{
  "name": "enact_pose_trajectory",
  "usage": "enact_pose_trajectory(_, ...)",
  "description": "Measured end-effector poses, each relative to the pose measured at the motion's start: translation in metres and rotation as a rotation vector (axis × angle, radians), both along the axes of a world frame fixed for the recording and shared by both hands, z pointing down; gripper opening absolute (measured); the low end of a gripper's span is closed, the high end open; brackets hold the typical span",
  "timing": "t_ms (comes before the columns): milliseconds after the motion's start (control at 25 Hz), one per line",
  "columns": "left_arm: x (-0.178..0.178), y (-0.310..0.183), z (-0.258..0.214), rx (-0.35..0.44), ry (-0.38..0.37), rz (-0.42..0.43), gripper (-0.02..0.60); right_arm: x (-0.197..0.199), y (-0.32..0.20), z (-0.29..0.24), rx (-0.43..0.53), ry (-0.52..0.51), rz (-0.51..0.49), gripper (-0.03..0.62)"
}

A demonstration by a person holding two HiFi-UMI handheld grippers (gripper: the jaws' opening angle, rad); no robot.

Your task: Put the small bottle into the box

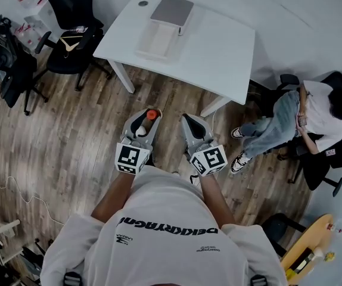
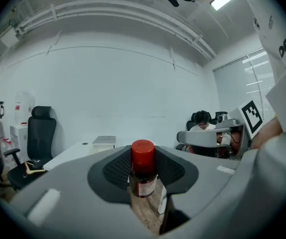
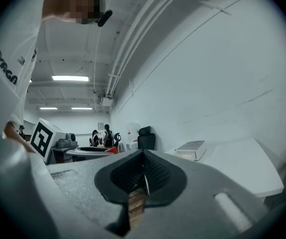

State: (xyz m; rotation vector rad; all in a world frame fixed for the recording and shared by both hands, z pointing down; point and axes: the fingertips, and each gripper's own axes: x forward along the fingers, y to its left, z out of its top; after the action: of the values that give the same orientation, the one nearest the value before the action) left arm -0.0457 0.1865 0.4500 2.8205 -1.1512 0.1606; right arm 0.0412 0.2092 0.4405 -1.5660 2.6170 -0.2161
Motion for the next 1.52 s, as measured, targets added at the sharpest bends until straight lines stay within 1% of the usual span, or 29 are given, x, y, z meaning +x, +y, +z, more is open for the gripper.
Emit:
enact_pose_trajectory(360,-0.012,-0.098,-0.010,-0.018,-0.002,0.081,0.144,-0.018,-0.089,-0.005,-0.020,-0.006,0.054,-0.002)
enact_pose_trajectory(600,-0.016,-0.154,-0.017,-0.025,-0.002,0.146,0.144,-0.024,-0.142,-0.014,-0.030,0.002,0.127,-0.002)
enact_pose_trajectory(800,-0.020,-0.191,-0.016,-0.033,-0.004,0.212,0.144,-0.029,-0.178,-0.017,-0.034,0.008,0.193,-0.002)
enact_pose_trajectory(920,-0.025,-0.212,-0.015,-0.023,-0.010,0.228,0.144,-0.030,-0.196,-0.019,-0.033,0.015,0.232,-0.003)
enact_pose_trajectory(1000,-0.026,-0.222,-0.012,-0.025,-0.012,0.249,0.144,-0.032,-0.204,-0.020,-0.029,0.018,0.261,-0.003)
enact_pose_trajectory(1200,-0.026,-0.237,-0.007,-0.062,0.004,0.309,0.143,-0.036,-0.221,-0.019,-0.036,0.024,0.317,-0.003)
enact_pose_trajectory(1520,-0.025,-0.245,0.001,-0.048,-0.012,0.350,0.143,-0.036,-0.226,-0.021,-0.037,0.041,0.377,-0.003)
